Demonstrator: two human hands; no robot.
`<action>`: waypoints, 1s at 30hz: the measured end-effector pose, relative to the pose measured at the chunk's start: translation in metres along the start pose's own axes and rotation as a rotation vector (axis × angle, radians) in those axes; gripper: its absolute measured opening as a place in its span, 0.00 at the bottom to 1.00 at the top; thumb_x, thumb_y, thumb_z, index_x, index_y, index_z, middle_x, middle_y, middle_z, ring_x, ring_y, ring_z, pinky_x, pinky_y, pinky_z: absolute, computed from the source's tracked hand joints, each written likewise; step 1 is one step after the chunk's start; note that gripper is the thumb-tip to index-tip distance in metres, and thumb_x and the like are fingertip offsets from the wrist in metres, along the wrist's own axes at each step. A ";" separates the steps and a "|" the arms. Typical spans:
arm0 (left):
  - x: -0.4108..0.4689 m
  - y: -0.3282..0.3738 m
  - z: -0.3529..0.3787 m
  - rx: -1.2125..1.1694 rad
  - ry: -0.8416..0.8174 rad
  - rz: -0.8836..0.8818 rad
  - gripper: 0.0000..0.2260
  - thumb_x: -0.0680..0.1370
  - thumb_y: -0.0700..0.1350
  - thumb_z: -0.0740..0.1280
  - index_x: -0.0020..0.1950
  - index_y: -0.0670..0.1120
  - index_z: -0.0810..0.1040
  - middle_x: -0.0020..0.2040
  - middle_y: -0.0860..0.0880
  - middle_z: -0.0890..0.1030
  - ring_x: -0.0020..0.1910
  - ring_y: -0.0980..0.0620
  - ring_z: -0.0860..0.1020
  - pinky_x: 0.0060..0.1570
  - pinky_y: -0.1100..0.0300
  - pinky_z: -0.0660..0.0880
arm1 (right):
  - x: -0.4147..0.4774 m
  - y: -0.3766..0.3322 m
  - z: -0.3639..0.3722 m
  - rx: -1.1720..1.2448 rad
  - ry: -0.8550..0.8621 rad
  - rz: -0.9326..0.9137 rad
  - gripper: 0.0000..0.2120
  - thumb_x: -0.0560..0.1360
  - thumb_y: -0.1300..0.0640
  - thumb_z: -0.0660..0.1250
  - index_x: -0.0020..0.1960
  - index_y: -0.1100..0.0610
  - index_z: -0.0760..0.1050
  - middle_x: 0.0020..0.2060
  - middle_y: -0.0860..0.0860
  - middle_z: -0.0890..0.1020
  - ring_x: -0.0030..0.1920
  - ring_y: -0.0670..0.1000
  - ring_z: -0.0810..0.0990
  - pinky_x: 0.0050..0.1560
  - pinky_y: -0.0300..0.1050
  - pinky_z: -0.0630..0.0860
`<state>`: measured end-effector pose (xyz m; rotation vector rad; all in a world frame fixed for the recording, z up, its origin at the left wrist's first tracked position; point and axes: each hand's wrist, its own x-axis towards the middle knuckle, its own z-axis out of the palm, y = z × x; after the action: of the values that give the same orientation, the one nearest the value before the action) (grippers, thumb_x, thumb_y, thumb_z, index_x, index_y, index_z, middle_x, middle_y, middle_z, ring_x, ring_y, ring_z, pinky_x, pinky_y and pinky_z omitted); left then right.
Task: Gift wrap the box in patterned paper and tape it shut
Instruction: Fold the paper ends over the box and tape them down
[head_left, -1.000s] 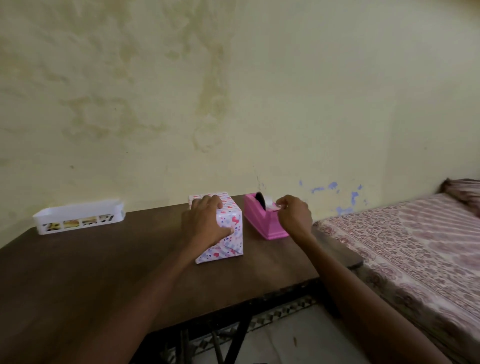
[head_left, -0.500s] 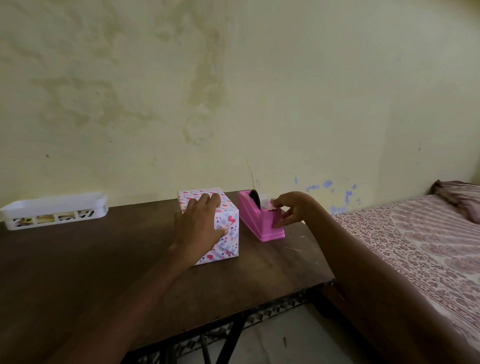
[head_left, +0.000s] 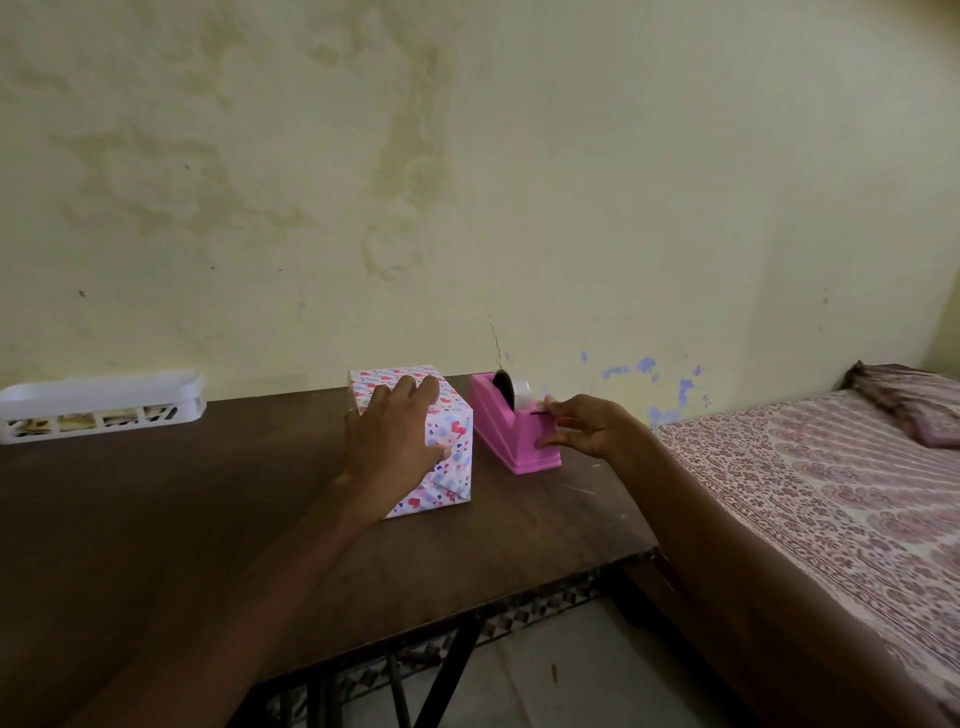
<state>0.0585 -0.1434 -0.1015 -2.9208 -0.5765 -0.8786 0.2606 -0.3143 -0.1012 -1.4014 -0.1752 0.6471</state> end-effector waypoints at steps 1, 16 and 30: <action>0.000 0.000 0.000 0.002 0.004 0.004 0.34 0.70 0.63 0.70 0.71 0.55 0.62 0.71 0.51 0.68 0.68 0.48 0.69 0.61 0.46 0.73 | -0.001 0.003 -0.001 0.020 0.000 -0.009 0.18 0.75 0.65 0.69 0.64 0.68 0.73 0.59 0.61 0.76 0.57 0.60 0.78 0.41 0.60 0.82; 0.001 0.000 -0.006 -0.018 0.013 0.039 0.29 0.68 0.61 0.73 0.64 0.54 0.67 0.65 0.51 0.73 0.62 0.48 0.72 0.55 0.49 0.75 | 0.014 0.033 -0.009 -0.106 0.162 -0.172 0.10 0.73 0.63 0.73 0.50 0.69 0.79 0.48 0.59 0.83 0.43 0.55 0.85 0.47 0.51 0.83; 0.005 0.001 -0.013 -0.027 -0.052 0.025 0.27 0.67 0.59 0.75 0.60 0.54 0.68 0.62 0.51 0.74 0.61 0.48 0.73 0.53 0.51 0.74 | 0.005 0.018 0.000 -0.790 0.425 -0.524 0.05 0.69 0.62 0.77 0.40 0.64 0.84 0.36 0.57 0.85 0.33 0.49 0.80 0.42 0.46 0.82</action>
<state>0.0558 -0.1440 -0.0877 -2.9767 -0.5344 -0.8164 0.2587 -0.3107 -0.1196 -2.1019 -0.4712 -0.2042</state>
